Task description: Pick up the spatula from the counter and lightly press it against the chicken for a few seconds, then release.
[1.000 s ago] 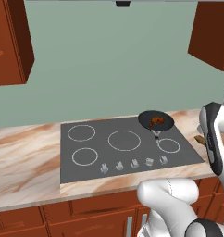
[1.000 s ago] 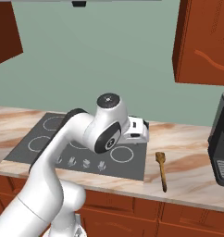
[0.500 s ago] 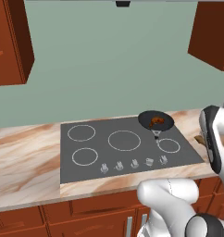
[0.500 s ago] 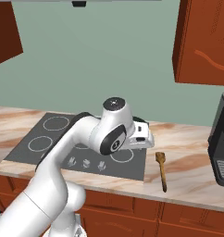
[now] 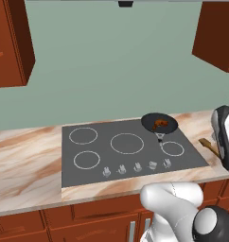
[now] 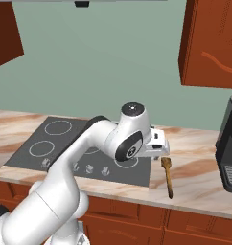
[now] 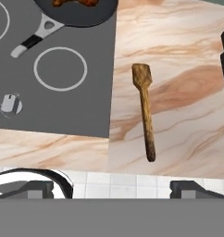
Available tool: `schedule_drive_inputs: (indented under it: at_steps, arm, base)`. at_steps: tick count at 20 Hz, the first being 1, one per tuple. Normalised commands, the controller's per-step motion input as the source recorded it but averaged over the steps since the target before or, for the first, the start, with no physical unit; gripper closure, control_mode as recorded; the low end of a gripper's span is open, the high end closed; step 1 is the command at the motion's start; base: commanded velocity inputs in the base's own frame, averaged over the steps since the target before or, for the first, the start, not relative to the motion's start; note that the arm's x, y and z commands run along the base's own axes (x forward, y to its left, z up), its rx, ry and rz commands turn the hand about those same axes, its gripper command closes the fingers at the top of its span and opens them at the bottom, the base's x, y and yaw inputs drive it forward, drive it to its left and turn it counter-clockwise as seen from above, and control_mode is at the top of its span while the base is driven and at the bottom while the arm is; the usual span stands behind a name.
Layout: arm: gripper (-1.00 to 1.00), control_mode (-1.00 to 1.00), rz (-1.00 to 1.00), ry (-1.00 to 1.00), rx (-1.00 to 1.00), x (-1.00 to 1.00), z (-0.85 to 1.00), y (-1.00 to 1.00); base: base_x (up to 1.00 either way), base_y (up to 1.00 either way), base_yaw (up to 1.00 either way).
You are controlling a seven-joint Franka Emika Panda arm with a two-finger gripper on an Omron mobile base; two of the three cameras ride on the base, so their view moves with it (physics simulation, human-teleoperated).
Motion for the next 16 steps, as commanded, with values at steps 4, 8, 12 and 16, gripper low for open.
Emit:
schedule_drive_inputs:
  at_steps: [4,8,12,16]
  arm:
    - [-1.00,-1.00,0.00,0.00,0.00,0.00,-0.23,-0.14]
    - [-1.00,-1.00,0.00,0.00,0.00,0.00,-0.31,-0.06]
    - [-1.00,-1.00,0.00,0.00,0.00,0.00,-0.22,-0.07]
    - [-1.00,-1.00,0.00,0.01,0.00,0.00,-0.14,-0.10]
  base:
    - [0.00,0.00,0.00]
    - [0.00,0.00,0.00]
    - [0.00,0.00,0.00]
    - [0.00,0.00,0.00]
